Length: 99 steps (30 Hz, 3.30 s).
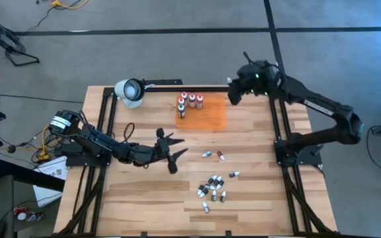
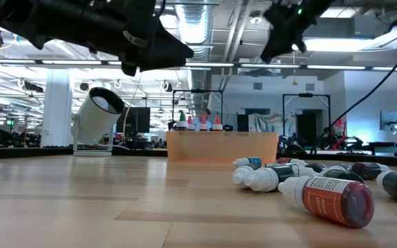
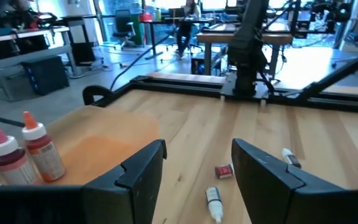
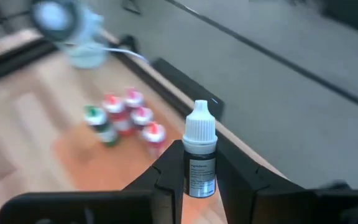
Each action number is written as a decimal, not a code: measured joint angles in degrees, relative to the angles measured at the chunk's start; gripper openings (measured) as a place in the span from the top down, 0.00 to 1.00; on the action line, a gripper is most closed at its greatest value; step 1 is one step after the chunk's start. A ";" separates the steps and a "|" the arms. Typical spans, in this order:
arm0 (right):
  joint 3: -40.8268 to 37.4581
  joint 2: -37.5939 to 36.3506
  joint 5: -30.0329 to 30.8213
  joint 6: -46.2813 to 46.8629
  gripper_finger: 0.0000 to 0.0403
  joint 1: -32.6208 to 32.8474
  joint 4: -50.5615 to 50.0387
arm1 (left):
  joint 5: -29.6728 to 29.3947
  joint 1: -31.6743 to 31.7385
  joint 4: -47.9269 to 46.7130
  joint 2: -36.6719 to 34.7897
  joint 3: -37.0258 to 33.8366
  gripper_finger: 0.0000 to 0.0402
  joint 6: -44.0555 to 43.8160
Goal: Pick & Place food coloring
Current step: Put the black small food coloring bottle into the orange bin, then put the blue small food coloring bottle into the orange bin
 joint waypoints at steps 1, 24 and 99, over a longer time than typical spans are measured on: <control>-0.63 -1.07 0.00 -0.63 0.83 1.48 0.56 | -0.38 0.00 0.15 0.00 -0.01 0.54 0.00; -34.82 -7.81 0.39 -2.69 0.83 12.73 45.35 | -5.07 1.51 -1.04 -0.02 0.00 0.54 1.05; -34.39 -18.88 20.85 -0.04 0.46 35.06 21.66 | 28.59 12.07 -16.80 12.64 13.08 0.60 1.18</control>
